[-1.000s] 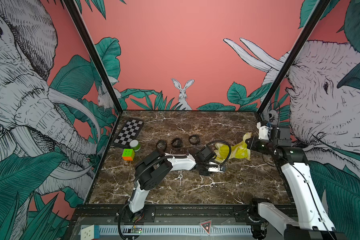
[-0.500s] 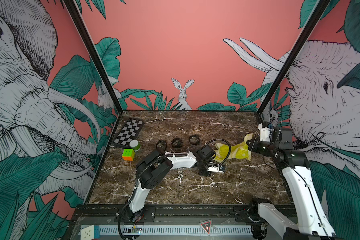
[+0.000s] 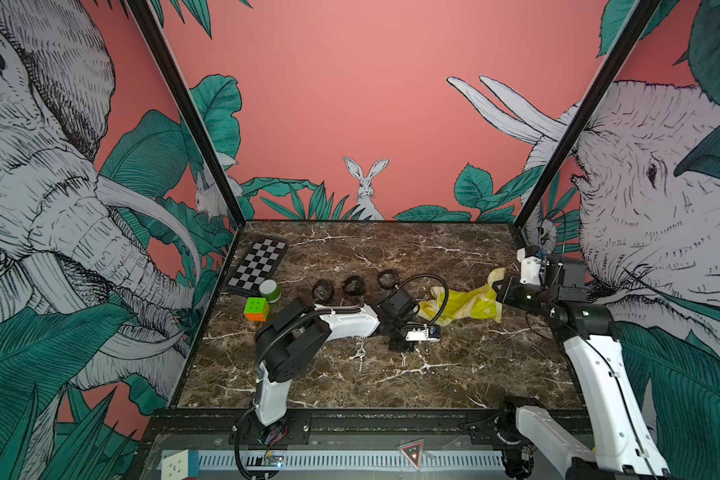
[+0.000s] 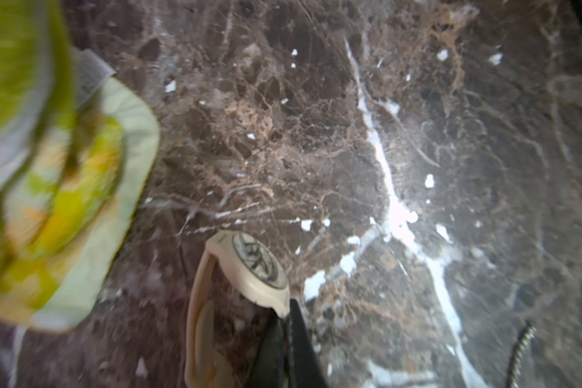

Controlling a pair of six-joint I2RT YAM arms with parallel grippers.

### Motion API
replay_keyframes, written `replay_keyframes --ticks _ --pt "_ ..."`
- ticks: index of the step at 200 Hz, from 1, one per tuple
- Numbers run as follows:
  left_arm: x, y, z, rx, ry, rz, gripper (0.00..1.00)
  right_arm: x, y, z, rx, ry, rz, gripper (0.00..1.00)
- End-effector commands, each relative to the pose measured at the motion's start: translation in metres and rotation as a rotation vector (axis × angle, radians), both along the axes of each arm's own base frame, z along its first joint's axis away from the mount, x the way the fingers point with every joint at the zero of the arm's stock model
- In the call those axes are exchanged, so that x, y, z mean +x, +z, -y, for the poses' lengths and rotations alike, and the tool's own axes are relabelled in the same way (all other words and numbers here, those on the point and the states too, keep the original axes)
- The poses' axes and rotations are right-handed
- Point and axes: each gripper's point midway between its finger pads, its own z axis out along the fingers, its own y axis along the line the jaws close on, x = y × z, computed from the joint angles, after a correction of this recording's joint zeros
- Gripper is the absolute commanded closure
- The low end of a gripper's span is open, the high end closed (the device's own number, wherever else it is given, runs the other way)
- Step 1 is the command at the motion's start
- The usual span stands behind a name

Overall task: Wipe the watch dial
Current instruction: Pick up the watch at the center of the board, then place the cleaning item at the center of the board.

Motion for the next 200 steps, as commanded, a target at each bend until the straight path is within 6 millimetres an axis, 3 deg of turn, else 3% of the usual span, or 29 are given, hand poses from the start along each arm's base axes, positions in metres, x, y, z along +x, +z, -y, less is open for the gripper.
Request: replay_keyframes --ticks 1,33,64,85,112,124,158,200 --pt "0.023 0.081 0.014 -0.276 0.078 0.096 1.0 0.009 0.008 -0.016 0.093 0.058 0.053 1.0" --pt "0.022 0.107 -0.003 -0.328 0.129 0.149 1.0 0.022 -0.026 -0.019 0.153 0.044 -0.031 1.0" --pt "0.016 0.118 -0.02 -0.363 0.18 0.17 1.0 0.022 -0.08 0.009 0.03 -0.086 -0.181 1.0" --pt "0.012 0.124 -0.031 -0.395 0.206 0.181 1.0 0.015 -0.09 0.038 -0.11 -0.192 -0.235 0.61" --pt "0.007 0.129 -0.041 -0.414 0.226 0.184 1.0 0.004 -0.063 0.065 -0.252 -0.286 -0.207 0.41" --pt "0.005 0.13 -0.043 -0.424 0.23 0.187 1.0 0.001 -0.053 0.067 -0.274 -0.291 -0.196 0.39" --pt "0.0 0.132 -0.045 -0.458 0.226 0.178 1.0 -0.001 -0.055 0.041 -0.229 -0.208 -0.183 0.38" --pt "-0.004 0.127 -0.047 -0.471 0.225 0.158 1.0 0.007 -0.084 -0.024 -0.148 0.026 -0.195 0.41"
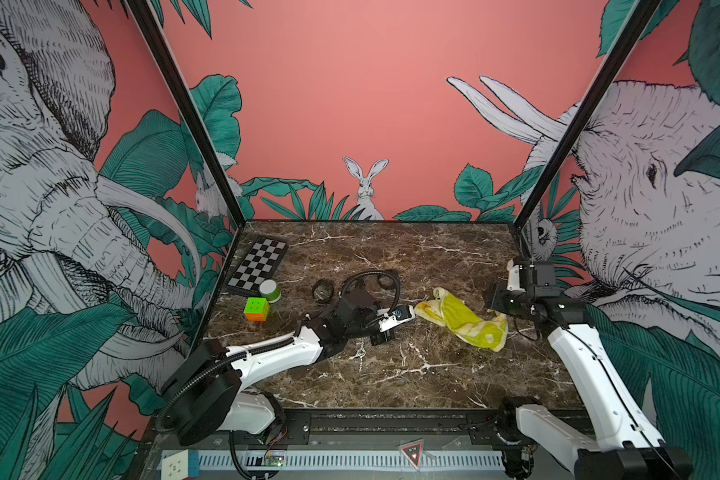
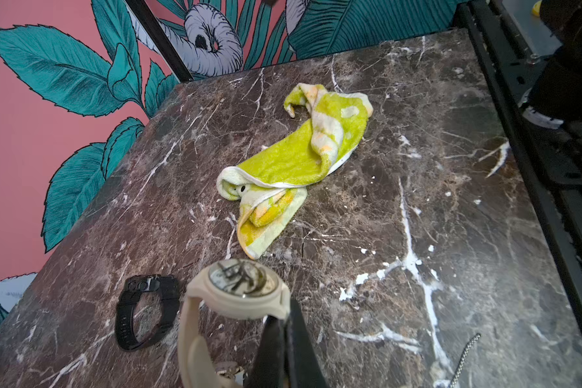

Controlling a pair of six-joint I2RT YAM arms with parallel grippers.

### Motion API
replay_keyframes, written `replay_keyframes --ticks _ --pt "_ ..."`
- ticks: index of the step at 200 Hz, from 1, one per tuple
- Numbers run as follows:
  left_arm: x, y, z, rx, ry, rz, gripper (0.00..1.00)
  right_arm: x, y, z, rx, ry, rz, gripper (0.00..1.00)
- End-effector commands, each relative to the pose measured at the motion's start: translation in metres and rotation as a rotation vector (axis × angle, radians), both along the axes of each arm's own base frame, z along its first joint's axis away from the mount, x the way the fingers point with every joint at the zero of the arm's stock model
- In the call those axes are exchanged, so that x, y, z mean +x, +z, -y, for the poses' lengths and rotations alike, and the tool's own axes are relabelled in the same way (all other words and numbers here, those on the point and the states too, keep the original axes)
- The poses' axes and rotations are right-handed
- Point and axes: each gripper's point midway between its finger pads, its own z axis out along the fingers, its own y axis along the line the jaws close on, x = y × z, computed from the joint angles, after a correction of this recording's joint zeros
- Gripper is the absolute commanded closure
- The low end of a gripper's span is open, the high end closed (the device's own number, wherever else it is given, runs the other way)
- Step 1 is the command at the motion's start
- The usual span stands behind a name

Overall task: Wipe the watch dial
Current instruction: Place the cleaning item at the center of the board.

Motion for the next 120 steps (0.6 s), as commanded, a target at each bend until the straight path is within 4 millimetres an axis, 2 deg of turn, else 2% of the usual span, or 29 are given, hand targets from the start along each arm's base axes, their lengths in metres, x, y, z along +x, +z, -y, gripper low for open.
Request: replay_keyframes --ticks 1,37,59,83,120 --pt "-0.006 0.012 0.0 -0.056 -0.012 0.01 1.0 0.007 -0.016 -0.031 0.055 0.101 -0.022 0.41" --pt "-0.005 0.008 -0.001 -0.063 0.001 -0.001 1.0 0.017 -0.048 -0.064 0.092 0.214 -0.084 0.44" --pt "-0.003 0.0 -0.003 -0.046 0.016 -0.007 1.0 0.021 -0.07 -0.066 0.059 0.234 -0.143 0.46" --pt "-0.001 -0.009 -0.004 -0.039 0.034 -0.018 1.0 0.025 -0.086 -0.07 0.049 0.262 -0.178 0.47" --pt "0.002 -0.011 -0.003 -0.039 0.046 -0.026 1.0 0.025 -0.108 -0.081 0.029 0.297 -0.24 0.5"
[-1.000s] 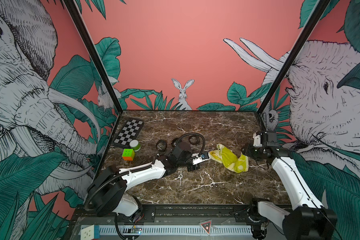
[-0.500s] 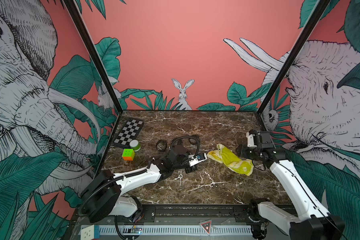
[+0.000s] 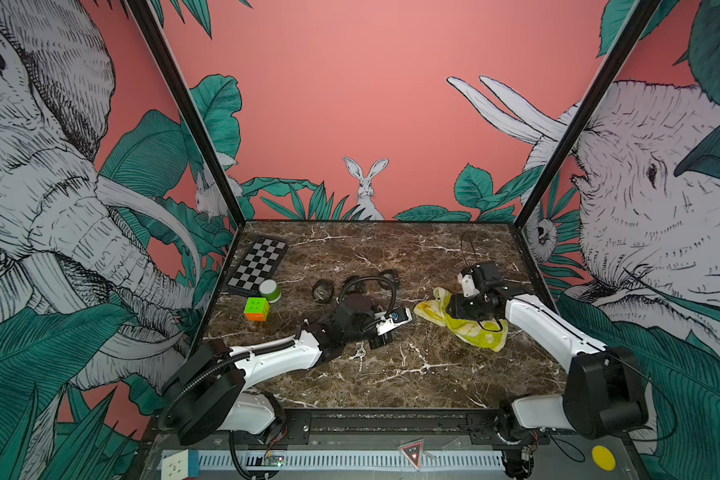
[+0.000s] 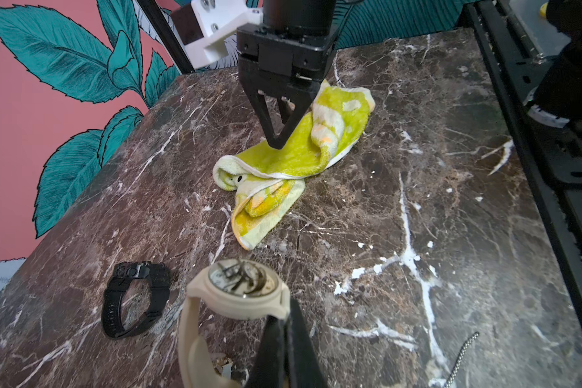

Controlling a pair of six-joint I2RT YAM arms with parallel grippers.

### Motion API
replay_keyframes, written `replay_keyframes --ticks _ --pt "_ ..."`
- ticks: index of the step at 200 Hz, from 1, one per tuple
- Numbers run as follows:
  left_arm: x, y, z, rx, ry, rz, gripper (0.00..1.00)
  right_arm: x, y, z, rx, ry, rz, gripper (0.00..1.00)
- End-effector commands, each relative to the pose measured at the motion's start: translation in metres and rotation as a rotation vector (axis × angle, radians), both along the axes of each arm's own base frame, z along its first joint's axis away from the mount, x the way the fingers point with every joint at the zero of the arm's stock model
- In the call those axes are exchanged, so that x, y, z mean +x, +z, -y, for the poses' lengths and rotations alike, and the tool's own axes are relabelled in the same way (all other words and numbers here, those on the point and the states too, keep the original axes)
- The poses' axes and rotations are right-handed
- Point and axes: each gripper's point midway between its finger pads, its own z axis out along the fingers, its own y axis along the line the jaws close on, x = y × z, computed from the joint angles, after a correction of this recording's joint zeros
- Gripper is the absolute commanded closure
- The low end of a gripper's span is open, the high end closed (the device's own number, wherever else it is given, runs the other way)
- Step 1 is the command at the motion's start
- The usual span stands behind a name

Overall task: Wipe the watch dial
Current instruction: Place the cleaning item at the center of the board, then pick up the cleaning item at the center of the board.

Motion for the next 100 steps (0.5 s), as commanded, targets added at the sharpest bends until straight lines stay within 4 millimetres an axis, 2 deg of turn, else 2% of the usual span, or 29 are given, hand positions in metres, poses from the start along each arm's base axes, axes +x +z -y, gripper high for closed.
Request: replay_keyframes --ticks 1,53,100 --pt "0.002 0.002 0.002 -0.024 0.012 0.006 1.0 0.005 -0.005 -0.011 -0.005 0.049 0.007 0.5" --pt "0.004 0.001 0.003 -0.016 0.013 0.003 1.0 -0.003 -0.038 -0.01 -0.063 0.048 -0.072 0.57" --pt "0.006 -0.006 0.0 -0.001 0.026 0.0 1.0 0.0 -0.049 -0.009 -0.082 0.039 -0.097 0.68"
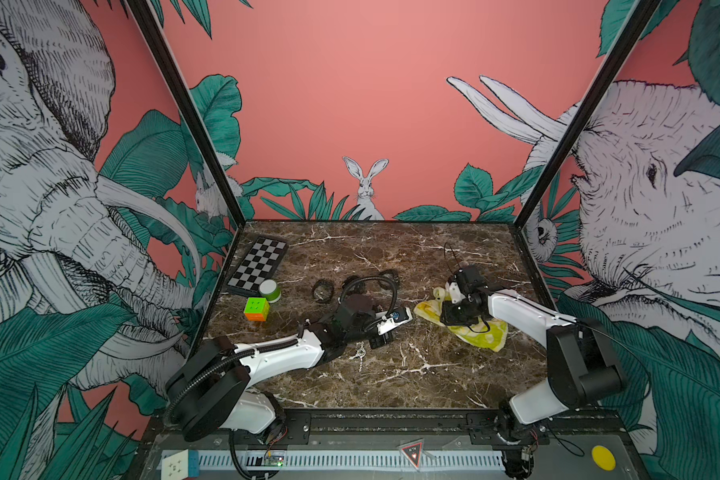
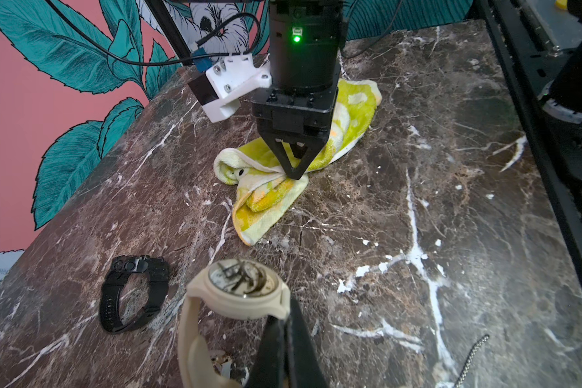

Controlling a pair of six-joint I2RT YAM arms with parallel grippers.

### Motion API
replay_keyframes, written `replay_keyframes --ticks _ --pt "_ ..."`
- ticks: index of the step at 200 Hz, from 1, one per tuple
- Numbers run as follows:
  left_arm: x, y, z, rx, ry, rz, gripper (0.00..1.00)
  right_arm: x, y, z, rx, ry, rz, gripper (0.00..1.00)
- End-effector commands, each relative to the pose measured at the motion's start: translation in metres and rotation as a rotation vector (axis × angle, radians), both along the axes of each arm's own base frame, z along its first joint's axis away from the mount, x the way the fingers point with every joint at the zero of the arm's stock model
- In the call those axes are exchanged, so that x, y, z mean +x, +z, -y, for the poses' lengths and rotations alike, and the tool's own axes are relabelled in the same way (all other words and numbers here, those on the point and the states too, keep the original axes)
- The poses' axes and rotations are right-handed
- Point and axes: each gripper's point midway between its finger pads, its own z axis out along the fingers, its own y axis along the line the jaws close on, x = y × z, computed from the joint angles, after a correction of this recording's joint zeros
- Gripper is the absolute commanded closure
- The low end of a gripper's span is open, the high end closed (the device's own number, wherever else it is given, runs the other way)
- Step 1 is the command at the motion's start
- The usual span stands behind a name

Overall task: Wipe the watch dial
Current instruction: Pick up the cleaning item at the center of the board, then wipe the dirt from the watch dial.

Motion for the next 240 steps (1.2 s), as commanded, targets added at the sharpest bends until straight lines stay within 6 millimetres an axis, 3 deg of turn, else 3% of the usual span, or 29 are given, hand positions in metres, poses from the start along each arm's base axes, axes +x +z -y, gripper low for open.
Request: replay_keyframes --ticks 1,13,31,60,124,179,240 --pt "0.003 0.001 -0.001 -0.012 0.012 0.006 1.0 0.004 -0.006 0.002 -0.025 -0.006 0.001 0.68" --pt "0.003 0.001 -0.001 -0.012 0.012 0.005 1.0 0.005 -0.009 0.001 -0.028 0.001 -0.011 0.73" --pt "0.003 0.002 0.0 -0.012 0.011 0.007 1.0 0.006 -0.006 -0.002 -0.011 0.009 -0.013 1.0" --pt "0.006 0.005 0.002 -0.012 0.005 0.016 1.0 0.003 0.014 -0.014 0.064 0.025 0.001 1.0" --pt "0.016 0.032 0.024 -0.109 -0.032 0.054 1.0 0.013 0.119 -0.05 0.352 0.078 0.197 1.0" --pt "0.032 0.041 0.054 -0.113 -0.079 0.068 1.0 0.019 0.155 -0.063 0.538 0.108 0.28 1.0" --pt "0.052 0.042 0.065 -0.138 -0.101 0.07 1.0 0.008 0.199 -0.076 0.685 0.181 0.38 1.0"
